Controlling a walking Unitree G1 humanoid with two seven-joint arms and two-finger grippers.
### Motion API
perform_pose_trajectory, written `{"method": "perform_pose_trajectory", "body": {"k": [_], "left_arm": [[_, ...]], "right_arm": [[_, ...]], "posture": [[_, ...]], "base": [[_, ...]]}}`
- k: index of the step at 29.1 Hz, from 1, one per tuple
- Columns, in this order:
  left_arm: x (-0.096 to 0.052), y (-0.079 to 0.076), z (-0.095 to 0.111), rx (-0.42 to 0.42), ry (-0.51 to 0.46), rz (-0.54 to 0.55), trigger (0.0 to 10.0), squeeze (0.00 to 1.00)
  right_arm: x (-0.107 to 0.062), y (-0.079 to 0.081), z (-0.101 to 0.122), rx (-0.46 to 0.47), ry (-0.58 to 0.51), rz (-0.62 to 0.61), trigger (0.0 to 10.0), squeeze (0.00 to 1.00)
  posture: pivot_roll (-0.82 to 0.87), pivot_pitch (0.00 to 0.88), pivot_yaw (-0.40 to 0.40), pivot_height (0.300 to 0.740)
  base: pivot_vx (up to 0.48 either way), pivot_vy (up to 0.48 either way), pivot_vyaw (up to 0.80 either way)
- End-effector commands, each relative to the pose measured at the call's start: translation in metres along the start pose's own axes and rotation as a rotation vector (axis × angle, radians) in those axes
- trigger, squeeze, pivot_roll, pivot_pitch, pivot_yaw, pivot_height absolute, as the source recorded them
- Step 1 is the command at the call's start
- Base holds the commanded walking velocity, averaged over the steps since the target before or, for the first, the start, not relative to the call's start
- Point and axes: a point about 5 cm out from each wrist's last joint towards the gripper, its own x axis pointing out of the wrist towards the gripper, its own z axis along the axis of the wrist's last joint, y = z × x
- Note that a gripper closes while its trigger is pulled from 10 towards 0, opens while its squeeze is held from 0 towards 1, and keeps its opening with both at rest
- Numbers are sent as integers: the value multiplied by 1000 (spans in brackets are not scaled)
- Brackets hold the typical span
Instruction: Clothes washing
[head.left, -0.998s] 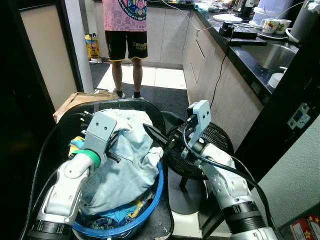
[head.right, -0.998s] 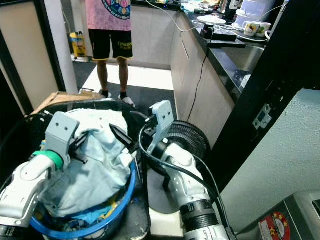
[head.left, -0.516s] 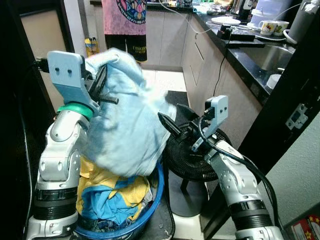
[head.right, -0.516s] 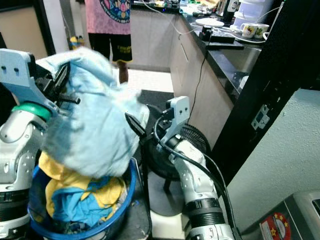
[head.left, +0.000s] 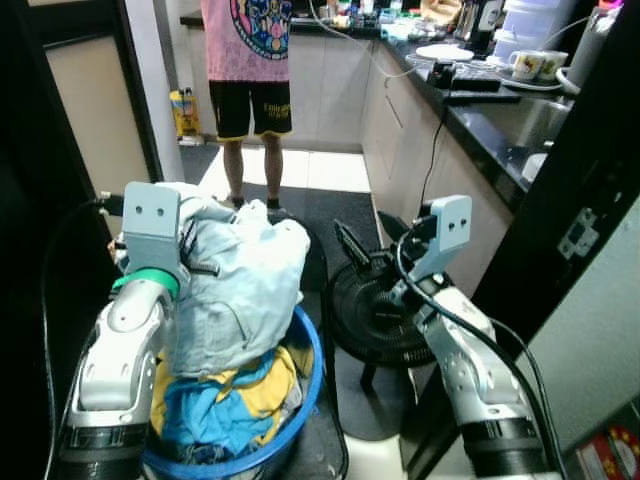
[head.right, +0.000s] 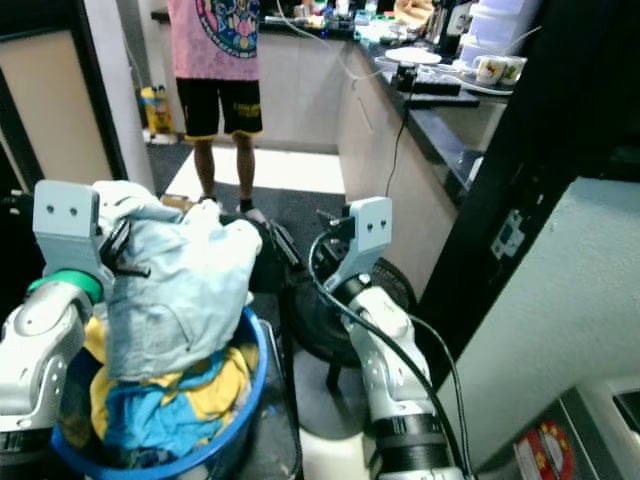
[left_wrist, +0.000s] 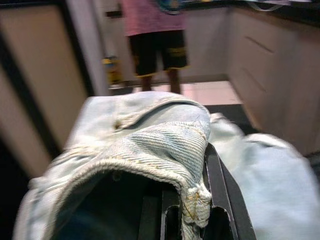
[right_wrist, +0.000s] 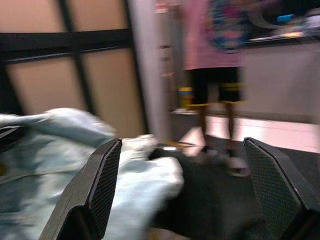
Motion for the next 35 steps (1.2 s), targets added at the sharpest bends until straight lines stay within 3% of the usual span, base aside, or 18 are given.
{"method": "perform_pose_trajectory", "body": {"k": [1,7,12,14,21,22,23,24,25,26,27,28,30,35], "left_arm": [[1,-3,6,-10,-22,2,10000,0],[4,-9,18,13,-123,-28,10000,0],[5,-12,21,30,-141,-50,10000,0],[6,-21,24,62,-160,-116,10000,0],[4,-30,19,13,-107,-168,10000,0],[3,-32,18,-4,-90,-191,10000,0],[-6,-42,15,-6,-98,-278,10000,0],[-6,-42,15,-6,-98,-278,10000,0],[-13,-49,14,-6,-105,-340,10000,0],[-13,-49,14,-6,-105,-340,10000,0],[-20,-56,12,-27,-114,-410,10000,0],[-20,-56,12,-27,-114,-410,10000,0],[-32,-72,12,-99,-120,-571,10000,0],[-34,-81,12,-101,-132,-625,10000,0]], "right_arm": [[-1,-9,12,-16,-45,-46,10000,0],[4,-24,34,-40,-124,-115,10000,0],[6,-27,40,-47,-143,-122,10000,0],[6,-26,44,-59,-157,-116,10000,0],[10,-17,42,-45,-153,-114,10000,0],[14,-13,44,-40,-154,-88,10000,0],[17,-1,41,-16,-122,45,10000,0],[17,-1,41,-16,-122,45,10000,0],[17,8,38,2,-99,144,10000,0],[17,8,38,2,-99,144,10000,0],[16,15,35,13,-76,220,10000,0],[16,15,35,13,-76,220,10000,0],[11,18,35,14,-58,279,10000,0],[9,14,35,16,-60,263,10000,0]], "posture": [[-8,0,-11,740],[-8,0,-3,740],[-11,0,6,740],[-1,0,22,740],[-3,0,-2,740],[23,0,-16,740],[20,0,-23,740],[20,0,-23,740],[18,0,-23,740],[18,0,-23,740],[8,0,-15,740],[8,0,-15,740],[-2,0,3,740],[1,0,6,740]], "base": [[0,0,-800],[0,0,-800],[0,0,-800],[0,0,-800],[0,0,-800],[0,0,-800],[0,0,-800],[0,0,-800],[0,0,-800],[0,0,-800],[0,0,-800],[0,0,-800],[0,0,-800],[0,0,-800]]}}
